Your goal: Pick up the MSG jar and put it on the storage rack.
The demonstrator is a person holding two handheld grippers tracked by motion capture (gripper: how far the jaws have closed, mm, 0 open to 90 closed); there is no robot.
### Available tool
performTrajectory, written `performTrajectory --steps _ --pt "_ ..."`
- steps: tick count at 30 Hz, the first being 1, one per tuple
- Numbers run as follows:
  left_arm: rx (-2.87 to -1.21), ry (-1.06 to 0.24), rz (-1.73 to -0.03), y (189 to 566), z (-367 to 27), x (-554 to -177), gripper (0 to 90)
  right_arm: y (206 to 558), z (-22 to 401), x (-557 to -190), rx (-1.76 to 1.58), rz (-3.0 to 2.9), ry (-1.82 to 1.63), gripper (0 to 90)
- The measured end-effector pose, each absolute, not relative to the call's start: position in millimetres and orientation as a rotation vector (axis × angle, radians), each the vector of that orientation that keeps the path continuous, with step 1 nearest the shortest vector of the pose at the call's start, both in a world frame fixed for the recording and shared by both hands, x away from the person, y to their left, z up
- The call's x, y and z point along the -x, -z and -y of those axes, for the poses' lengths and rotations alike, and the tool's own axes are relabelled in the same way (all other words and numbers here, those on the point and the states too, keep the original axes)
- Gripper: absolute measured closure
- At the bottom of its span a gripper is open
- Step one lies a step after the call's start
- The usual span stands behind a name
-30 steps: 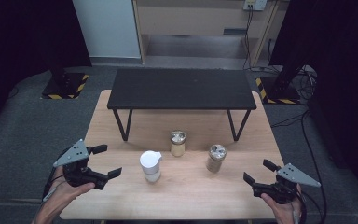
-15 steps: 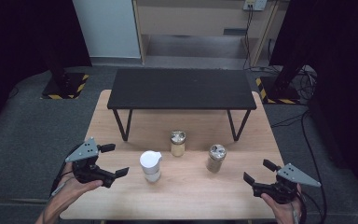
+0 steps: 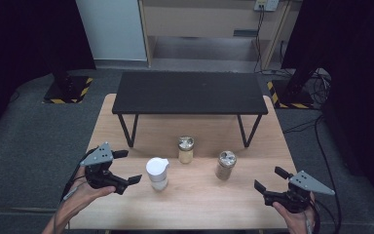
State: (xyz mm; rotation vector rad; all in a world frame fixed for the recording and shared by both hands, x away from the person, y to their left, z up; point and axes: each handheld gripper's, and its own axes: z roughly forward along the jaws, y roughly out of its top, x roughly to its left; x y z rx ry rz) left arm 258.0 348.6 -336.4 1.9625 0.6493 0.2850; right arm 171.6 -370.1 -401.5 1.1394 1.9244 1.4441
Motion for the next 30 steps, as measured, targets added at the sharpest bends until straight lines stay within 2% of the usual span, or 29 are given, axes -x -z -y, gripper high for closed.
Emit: performTrajectory --steps 30 --pt "-2.018 -0.228 -0.61 361.5 -315.6 -286.4 1.1 401.2 369.9 -172.4 -1.14 -1.932 -1.441 6.7"
